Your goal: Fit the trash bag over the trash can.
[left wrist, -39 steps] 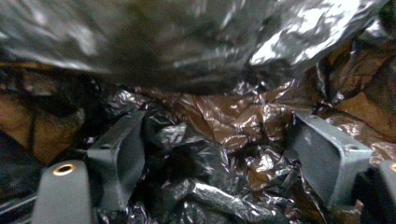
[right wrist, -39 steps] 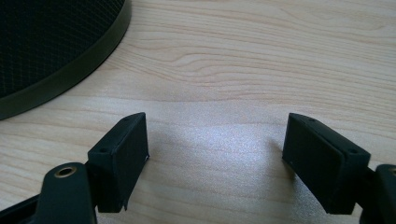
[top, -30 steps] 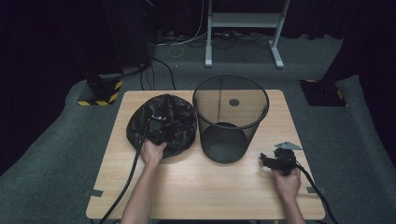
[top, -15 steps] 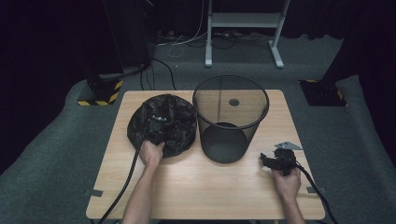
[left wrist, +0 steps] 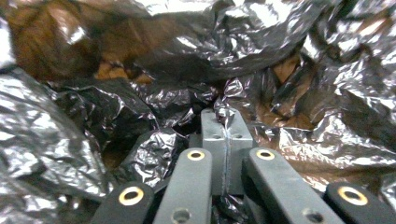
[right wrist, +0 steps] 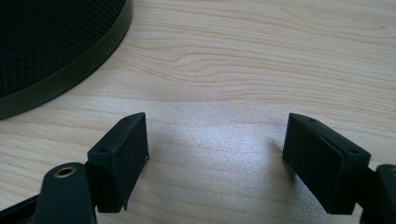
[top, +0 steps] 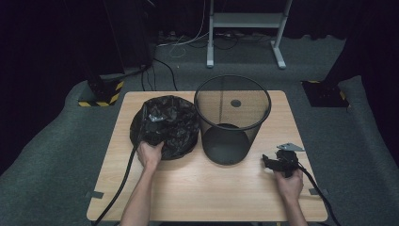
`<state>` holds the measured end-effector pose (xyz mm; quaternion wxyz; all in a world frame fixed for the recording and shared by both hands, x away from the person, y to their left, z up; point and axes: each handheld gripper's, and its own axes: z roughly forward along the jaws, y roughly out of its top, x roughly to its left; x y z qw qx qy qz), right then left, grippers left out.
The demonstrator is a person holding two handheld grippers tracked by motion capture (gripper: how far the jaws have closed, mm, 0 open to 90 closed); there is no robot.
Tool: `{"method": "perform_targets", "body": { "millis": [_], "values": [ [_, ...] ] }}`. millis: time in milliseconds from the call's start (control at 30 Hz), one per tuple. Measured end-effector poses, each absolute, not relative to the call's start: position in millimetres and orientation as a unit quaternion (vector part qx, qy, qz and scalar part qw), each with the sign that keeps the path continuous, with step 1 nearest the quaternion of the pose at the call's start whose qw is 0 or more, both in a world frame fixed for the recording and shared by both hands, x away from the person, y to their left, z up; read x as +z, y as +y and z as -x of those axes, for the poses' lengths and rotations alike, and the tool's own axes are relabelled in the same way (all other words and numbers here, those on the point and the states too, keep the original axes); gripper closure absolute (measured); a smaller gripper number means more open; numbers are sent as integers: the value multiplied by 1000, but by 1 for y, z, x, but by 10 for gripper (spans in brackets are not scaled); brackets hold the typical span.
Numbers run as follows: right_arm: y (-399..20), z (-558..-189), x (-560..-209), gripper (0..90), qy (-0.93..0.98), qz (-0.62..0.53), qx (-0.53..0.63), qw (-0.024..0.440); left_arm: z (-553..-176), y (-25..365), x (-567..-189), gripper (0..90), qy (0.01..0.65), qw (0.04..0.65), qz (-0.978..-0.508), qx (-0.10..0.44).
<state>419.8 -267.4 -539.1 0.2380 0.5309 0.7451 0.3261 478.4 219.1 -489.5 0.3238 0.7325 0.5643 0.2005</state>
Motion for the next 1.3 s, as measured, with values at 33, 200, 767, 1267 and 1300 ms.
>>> {"method": "perform_targets", "body": {
  "millis": [33,200,767,1267,1300],
  "values": [
    [-267,-420,-539,220,745,-531,326,238,-477,220,-487,898,562,327,-732,204],
    [-267,-420,-539,220,745,-531,326,238,-472,225,-477,898,559,342,-726,211],
    [-267,-420,-539,220,745,-531,326,238,-456,247,-442,900,554,404,-694,220],
    [-267,-420,-539,220,745,-530,326,238,-444,253,-405,900,536,445,-678,235],
    [-268,-420,-539,219,746,-530,326,238,-443,253,-402,900,534,447,-678,237]
  ]
}}
